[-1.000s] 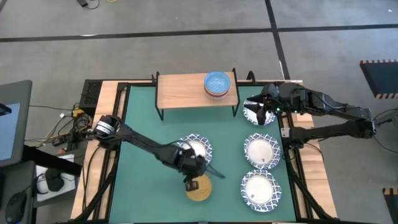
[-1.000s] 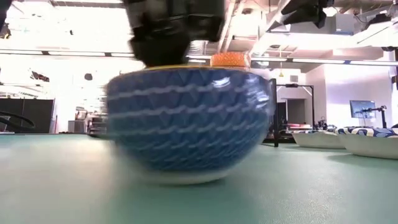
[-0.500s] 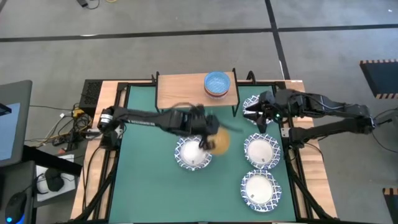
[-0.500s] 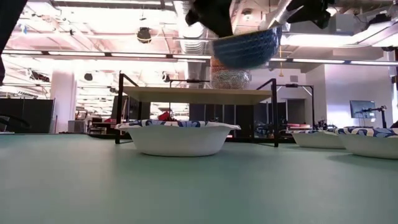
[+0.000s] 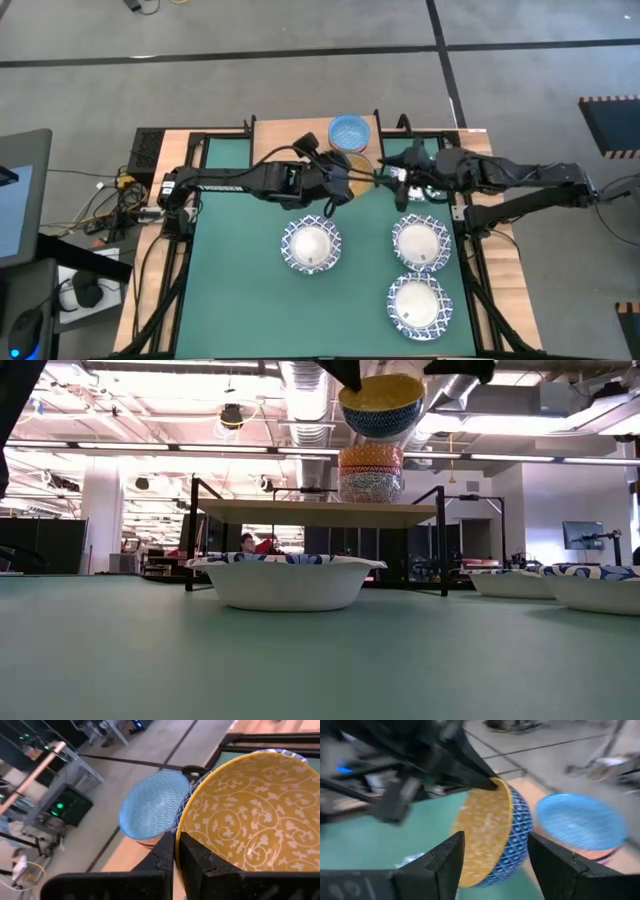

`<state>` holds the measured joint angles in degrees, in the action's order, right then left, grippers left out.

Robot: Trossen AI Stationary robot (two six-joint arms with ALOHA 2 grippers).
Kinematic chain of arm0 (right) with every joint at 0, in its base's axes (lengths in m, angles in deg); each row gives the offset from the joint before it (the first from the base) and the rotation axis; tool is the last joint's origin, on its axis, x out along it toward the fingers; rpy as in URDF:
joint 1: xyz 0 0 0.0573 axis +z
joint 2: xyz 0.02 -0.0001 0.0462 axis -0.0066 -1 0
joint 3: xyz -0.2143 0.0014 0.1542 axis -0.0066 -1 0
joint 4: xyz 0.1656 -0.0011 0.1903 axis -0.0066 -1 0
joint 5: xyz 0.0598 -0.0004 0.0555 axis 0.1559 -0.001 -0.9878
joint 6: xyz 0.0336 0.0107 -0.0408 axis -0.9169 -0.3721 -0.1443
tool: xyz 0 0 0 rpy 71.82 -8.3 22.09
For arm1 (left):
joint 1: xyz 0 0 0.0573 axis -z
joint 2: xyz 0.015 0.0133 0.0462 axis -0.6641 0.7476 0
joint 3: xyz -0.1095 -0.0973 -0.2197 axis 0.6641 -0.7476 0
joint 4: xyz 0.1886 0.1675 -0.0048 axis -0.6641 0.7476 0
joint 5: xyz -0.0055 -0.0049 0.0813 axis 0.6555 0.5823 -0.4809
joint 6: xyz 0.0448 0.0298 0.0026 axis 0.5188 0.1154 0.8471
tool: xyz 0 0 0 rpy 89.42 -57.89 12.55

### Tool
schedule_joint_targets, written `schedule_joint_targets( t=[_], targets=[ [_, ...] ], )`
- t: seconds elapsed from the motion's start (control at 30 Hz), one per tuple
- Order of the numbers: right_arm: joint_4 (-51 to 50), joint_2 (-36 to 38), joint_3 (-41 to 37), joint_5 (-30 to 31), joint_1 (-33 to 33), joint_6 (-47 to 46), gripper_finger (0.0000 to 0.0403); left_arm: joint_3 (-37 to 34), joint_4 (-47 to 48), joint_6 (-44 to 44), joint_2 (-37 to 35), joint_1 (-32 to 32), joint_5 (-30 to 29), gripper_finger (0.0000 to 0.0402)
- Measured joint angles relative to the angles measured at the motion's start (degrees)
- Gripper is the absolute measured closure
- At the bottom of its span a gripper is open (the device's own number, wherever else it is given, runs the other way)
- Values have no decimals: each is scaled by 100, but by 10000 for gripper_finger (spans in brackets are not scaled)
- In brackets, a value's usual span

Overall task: Place and stack bowls onto a shelf
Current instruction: Stack the yellow bowl on top of the light blue bowl on the shelf

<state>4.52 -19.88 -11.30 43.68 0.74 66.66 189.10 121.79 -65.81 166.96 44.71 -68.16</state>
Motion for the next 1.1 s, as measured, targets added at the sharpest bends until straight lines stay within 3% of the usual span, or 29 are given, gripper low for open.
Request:
schedule_joint_targets(
  t=[0.2,0.33,0.47,0.67,0.87,1.1],
  targets=[
    [265,-515,-2,278,-332,525,154,-2,-600,613,0,-85,-156,401],
    [447,-732,0,469,-604,545,175,-2,-990,1291,-21,-160,-166,401],
    [619,-754,0,437,-866,514,237,-2,-1250,1892,-44,-302,-161,400],
    [691,-761,-2,559,-1223,520,361,-2,-1728,2387,-70,-609,641,385],
    [567,-1021,388,185,-1796,442,358,-2,-2000,2800,-128,-1036,906,364],
    [-494,-2081,1875,-826,-2653,-79,358,269,-1485,2533,-238,-1615,927,331]
  ],
)
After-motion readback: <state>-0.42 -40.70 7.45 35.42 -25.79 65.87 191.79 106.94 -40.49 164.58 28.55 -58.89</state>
